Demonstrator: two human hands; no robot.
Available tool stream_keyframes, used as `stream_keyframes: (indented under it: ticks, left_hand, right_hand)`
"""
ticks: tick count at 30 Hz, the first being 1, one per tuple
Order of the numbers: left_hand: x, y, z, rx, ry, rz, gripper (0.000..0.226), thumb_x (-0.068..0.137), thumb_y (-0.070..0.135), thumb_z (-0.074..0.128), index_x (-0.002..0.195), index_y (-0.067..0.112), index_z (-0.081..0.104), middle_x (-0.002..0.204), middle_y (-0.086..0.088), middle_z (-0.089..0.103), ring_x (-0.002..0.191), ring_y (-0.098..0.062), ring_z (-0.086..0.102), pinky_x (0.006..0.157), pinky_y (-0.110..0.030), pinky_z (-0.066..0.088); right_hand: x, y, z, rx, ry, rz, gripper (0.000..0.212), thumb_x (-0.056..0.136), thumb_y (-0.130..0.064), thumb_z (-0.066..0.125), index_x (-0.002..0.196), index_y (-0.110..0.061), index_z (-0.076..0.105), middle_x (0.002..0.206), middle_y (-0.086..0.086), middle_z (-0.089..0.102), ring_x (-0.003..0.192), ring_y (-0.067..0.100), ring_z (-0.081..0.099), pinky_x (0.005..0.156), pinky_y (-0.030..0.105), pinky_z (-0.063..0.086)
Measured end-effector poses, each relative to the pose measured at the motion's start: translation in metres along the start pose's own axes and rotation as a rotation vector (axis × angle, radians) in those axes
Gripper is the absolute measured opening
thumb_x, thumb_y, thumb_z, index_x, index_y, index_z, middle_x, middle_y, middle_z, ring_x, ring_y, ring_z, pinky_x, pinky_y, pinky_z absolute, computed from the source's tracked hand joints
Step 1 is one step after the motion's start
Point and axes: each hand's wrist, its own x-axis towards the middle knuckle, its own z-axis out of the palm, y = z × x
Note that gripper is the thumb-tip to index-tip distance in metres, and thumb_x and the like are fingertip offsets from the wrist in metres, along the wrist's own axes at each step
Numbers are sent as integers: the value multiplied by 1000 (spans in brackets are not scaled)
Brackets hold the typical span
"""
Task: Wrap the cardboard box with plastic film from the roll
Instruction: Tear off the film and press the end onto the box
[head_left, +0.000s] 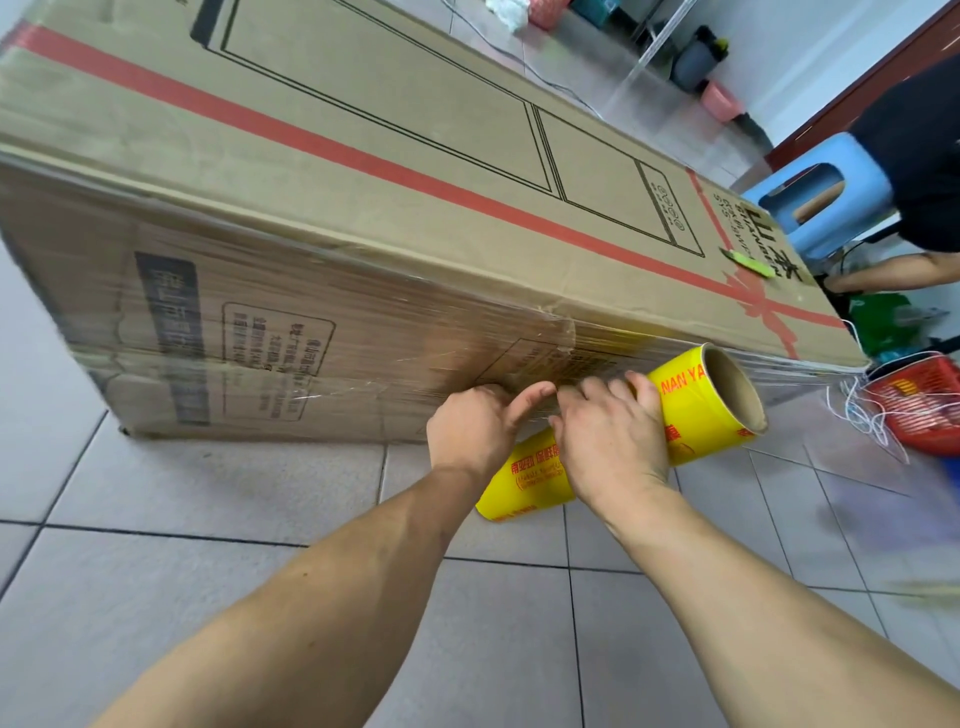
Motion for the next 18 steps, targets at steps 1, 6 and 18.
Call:
stream_keyframes:
  ticks: [1, 6, 18]
  left_hand:
    - [0, -3, 1, -11, -4, 2, 74, 97, 82, 48, 60, 19, 48, 95, -18, 80, 102, -40, 73, 74, -37, 45]
    - [7, -5, 1, 16, -3, -31, 72, 100, 81, 46, 61, 21, 48, 98, -17, 80, 103, -39, 73, 75, -37, 46]
    - [13, -22, 16, -22, -43, -106, 75, 94, 87, 44, 60, 21, 56, 94, -13, 82, 102, -38, 75, 86, -44, 61]
  right_hand:
    - [0, -1, 2, -5, -8, -8, 17, 81, -33, 76, 89, -18, 74, 82, 4, 69, 85, 30, 65, 103, 44, 26]
    - [-5, -3, 5, -4, 7, -9, 18, 83, -31, 75, 94, -16, 76, 79, 6, 69, 86, 31, 65, 105, 46, 26]
    - [-3, -8, 16, 12, 3, -34, 12, 76, -25, 81, 77, -15, 73, 74, 7, 65, 81, 32, 64, 105, 48, 27]
